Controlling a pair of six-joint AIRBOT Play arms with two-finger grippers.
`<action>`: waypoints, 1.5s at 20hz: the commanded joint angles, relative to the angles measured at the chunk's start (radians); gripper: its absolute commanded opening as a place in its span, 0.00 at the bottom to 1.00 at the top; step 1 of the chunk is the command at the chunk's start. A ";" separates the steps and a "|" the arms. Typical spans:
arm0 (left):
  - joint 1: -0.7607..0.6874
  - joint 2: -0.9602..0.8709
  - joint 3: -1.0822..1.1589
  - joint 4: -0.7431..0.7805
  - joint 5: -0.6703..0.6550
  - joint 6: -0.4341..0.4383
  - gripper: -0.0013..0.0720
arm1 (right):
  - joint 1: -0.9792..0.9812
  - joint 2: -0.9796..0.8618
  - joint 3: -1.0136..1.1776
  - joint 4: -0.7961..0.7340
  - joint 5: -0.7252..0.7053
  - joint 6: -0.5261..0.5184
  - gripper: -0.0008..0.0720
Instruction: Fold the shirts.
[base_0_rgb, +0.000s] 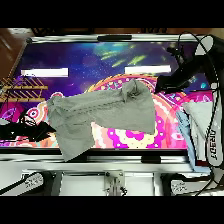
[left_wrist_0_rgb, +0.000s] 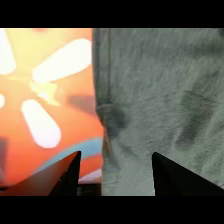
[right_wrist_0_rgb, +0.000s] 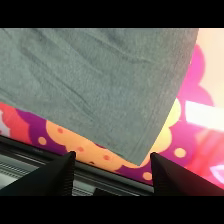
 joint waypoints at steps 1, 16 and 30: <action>-0.075 -0.002 -0.030 -0.079 0.170 0.052 0.73 | -0.005 0.001 0.000 0.013 -0.016 0.001 0.80; -0.169 0.018 -0.022 -0.085 0.233 -0.011 0.06 | -0.211 0.172 -0.901 0.087 -0.365 0.073 0.80; -0.169 0.110 -0.015 -0.111 0.238 -0.033 0.06 | -0.106 0.173 -1.026 0.321 -0.657 0.066 0.44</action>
